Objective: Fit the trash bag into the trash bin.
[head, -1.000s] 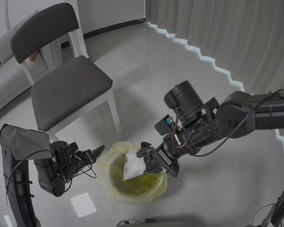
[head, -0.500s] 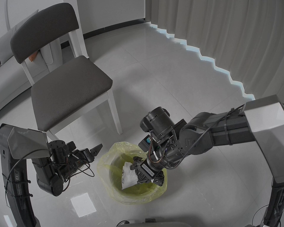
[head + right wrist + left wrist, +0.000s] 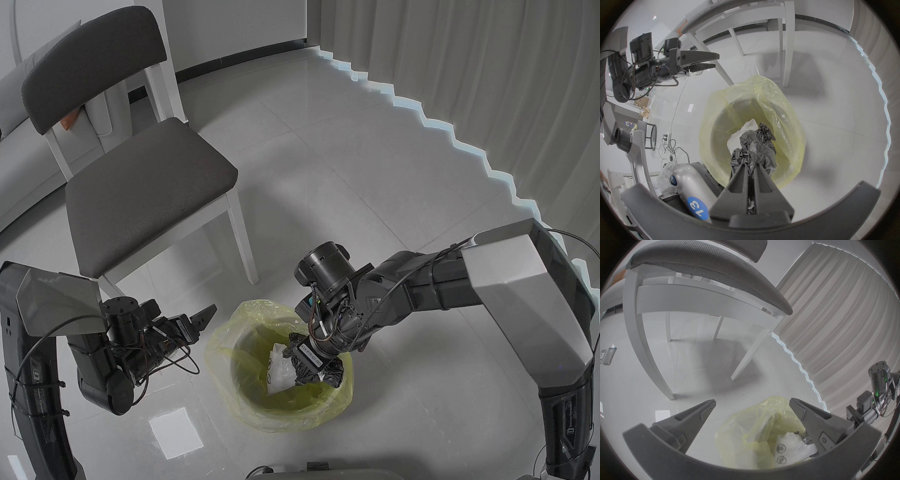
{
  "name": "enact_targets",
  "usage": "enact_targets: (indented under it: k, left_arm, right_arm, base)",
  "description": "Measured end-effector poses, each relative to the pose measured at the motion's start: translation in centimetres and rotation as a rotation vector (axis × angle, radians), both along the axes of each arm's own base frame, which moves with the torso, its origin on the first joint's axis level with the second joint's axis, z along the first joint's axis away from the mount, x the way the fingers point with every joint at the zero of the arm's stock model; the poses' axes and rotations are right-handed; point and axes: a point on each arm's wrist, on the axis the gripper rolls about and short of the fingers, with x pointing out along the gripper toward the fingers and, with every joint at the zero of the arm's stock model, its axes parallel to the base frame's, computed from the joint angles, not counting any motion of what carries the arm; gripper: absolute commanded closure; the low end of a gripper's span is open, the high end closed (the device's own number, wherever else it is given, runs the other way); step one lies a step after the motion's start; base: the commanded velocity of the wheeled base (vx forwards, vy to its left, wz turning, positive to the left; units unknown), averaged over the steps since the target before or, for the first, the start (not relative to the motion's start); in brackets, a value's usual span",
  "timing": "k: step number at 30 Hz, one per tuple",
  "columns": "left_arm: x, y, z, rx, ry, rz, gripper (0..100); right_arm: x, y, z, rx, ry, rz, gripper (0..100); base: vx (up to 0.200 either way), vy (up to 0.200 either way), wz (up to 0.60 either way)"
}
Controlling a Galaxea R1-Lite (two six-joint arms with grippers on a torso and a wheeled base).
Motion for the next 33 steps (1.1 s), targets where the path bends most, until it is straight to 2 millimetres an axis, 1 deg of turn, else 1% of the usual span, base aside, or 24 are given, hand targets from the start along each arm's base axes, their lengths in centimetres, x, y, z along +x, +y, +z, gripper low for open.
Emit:
enact_targets:
  k: [9, 17, 18, 22, 26, 28, 33]
  left_arm:
    - [0.0, 0.0, -0.1, 0.001, 0.005, -0.001, 0]
    - [-0.2, 0.3, -0.4, 0.0, 0.02, 0.005, 0]
    - [-0.1, 0.3, -0.5, 0.0, 0.021, 0.005, 0]
    - [-0.1, 0.3, -0.7, 0.0, 0.026, 0.005, 0]
    - [-0.1, 0.2, -0.8, 0.001, 0.03, 0.002, 0]
    - [0.0, 0.1, -1.0, 0.003, 0.033, 0.001, 0]
    - [0.3, 0.0, -1.7, 0.007, 0.043, -0.001, 0]
  right_arm:
    - [1.7, 1.2, -1.7, -0.032, 0.03, 0.003, 100]
    - [2.7, 1.2, -4.0, -0.082, 0.081, -0.013, 100]
    - [2.8, 1.1, -4.2, -0.087, 0.083, -0.014, 0]
    - [3.0, 1.1, -4.9, -0.105, 0.085, -0.024, 0]
    - [3.0, 1.1, -5.0, -0.105, 0.089, -0.032, 0]
    - [3.0, 1.1, -4.7, -0.1, 0.085, -0.036, 0]
    - [2.8, 1.0, -2.7, -0.074, 0.064, -0.044, 0]
  base:
    - [0.0, 0.0, 0.0]
    - [0.0, 0.0, 0.0]
    - [0.0, 0.0, 0.0]
    - [0.0, 0.0, 0.0]
    - [0.0, 0.0, 0.0]
    - [0.0, 0.0, 0.0]
    - [0.0, 0.0, 0.0]
